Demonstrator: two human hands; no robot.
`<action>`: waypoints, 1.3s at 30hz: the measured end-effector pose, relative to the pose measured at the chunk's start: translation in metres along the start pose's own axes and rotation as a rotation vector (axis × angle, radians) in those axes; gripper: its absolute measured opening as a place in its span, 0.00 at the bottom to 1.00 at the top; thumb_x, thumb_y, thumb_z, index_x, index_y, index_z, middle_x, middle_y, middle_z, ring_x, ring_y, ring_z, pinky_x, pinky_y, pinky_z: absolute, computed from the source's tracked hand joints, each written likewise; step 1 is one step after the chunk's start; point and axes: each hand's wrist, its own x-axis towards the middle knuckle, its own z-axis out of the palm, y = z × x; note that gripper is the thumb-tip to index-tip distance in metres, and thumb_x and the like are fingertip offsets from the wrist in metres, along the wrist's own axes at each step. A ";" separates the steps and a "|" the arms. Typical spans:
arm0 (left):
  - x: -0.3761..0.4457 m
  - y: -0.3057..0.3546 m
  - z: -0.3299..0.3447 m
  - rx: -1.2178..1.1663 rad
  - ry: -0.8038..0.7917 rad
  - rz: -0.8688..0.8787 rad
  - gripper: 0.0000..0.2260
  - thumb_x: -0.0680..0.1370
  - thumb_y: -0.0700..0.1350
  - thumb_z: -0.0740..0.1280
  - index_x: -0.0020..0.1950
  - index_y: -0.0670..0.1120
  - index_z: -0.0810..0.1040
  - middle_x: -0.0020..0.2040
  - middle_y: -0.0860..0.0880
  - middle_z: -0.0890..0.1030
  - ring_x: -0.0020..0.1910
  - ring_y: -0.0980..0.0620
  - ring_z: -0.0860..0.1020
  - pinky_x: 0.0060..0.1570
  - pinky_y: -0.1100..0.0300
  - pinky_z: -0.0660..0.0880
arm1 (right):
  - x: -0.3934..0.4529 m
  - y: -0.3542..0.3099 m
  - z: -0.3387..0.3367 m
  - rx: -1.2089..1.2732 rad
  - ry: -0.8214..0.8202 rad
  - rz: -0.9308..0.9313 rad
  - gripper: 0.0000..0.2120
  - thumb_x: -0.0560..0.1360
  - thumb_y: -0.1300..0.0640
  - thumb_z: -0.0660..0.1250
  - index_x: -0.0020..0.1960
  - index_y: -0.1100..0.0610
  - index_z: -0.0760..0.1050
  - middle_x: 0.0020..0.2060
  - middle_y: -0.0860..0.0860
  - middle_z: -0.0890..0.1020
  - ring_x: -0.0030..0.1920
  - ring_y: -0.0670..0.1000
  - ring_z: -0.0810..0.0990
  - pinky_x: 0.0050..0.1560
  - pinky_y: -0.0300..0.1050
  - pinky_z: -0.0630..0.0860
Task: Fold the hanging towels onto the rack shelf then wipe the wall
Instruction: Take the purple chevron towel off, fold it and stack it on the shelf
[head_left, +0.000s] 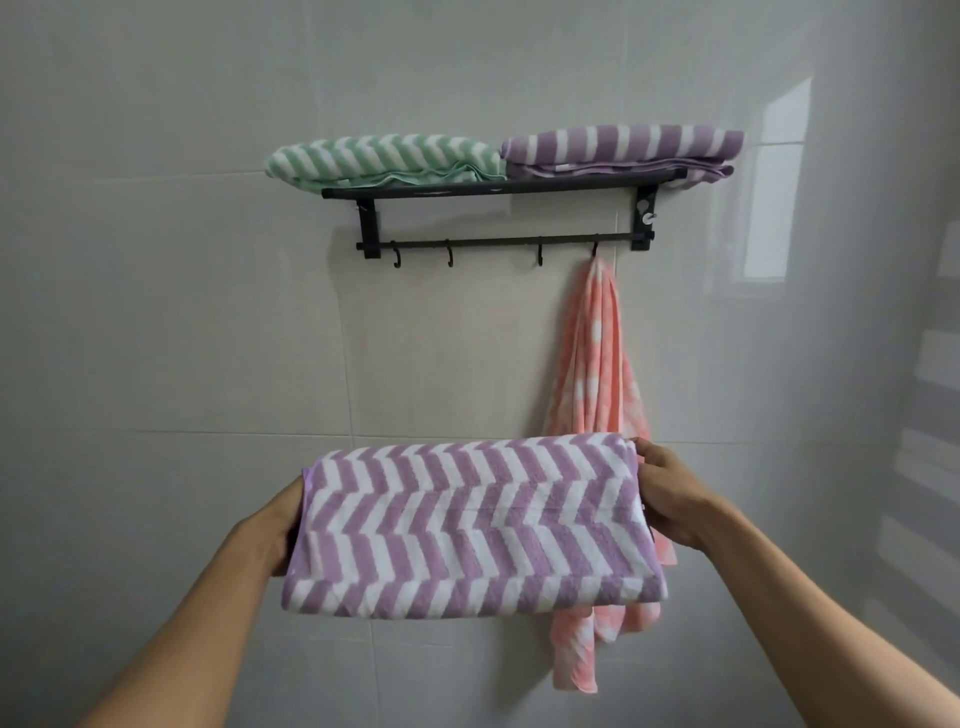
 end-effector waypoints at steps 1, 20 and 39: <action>0.002 -0.006 0.001 -0.026 0.009 -0.018 0.22 0.78 0.61 0.65 0.43 0.41 0.81 0.40 0.40 0.84 0.34 0.43 0.82 0.41 0.53 0.77 | 0.000 0.003 0.004 -0.011 0.010 0.005 0.13 0.81 0.62 0.61 0.63 0.56 0.76 0.52 0.71 0.82 0.45 0.67 0.78 0.52 0.79 0.72; 0.051 -0.019 -0.025 0.240 0.343 0.323 0.18 0.80 0.54 0.68 0.54 0.39 0.79 0.49 0.39 0.83 0.45 0.40 0.83 0.49 0.45 0.82 | -0.028 0.048 0.076 0.506 -0.235 0.425 0.36 0.74 0.34 0.66 0.68 0.61 0.75 0.65 0.64 0.79 0.68 0.68 0.75 0.71 0.68 0.67; -0.016 0.005 -0.034 0.250 0.087 0.346 0.16 0.81 0.50 0.67 0.62 0.39 0.79 0.50 0.42 0.85 0.48 0.42 0.84 0.49 0.50 0.80 | -0.066 -0.010 0.097 -0.279 0.381 0.031 0.20 0.80 0.41 0.63 0.53 0.59 0.76 0.48 0.57 0.83 0.49 0.57 0.82 0.56 0.57 0.80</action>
